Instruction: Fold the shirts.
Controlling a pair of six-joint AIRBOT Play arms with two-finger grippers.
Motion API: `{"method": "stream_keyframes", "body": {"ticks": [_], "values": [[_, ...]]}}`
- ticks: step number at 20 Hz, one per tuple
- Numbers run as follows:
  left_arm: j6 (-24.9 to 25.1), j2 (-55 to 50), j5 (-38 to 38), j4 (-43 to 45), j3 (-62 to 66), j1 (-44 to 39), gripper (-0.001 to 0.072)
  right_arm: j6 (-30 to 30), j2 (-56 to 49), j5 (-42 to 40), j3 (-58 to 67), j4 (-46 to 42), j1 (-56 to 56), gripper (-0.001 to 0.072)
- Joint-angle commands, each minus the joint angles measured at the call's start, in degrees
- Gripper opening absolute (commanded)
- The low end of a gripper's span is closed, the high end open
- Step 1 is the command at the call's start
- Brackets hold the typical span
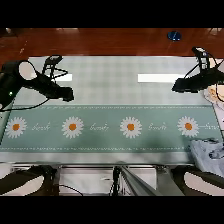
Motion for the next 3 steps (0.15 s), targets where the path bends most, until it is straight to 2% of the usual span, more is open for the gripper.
{"method": "stream_keyframes", "body": {"ticks": [1, 3], "values": [[0.0, 0.0, 0.0, 0.0, 0.0, 0.0, 0.0605, 0.0, 0.0, 0.0, 0.0, 0.0, 0.0, 0.0475], [0.0, 0.0, 0.0, 0.0, 0.0, 0.0, 0.0605, 0.0, 0.0, 0.0, 0.0, 0.0, 0.0, 0.0475]]}}
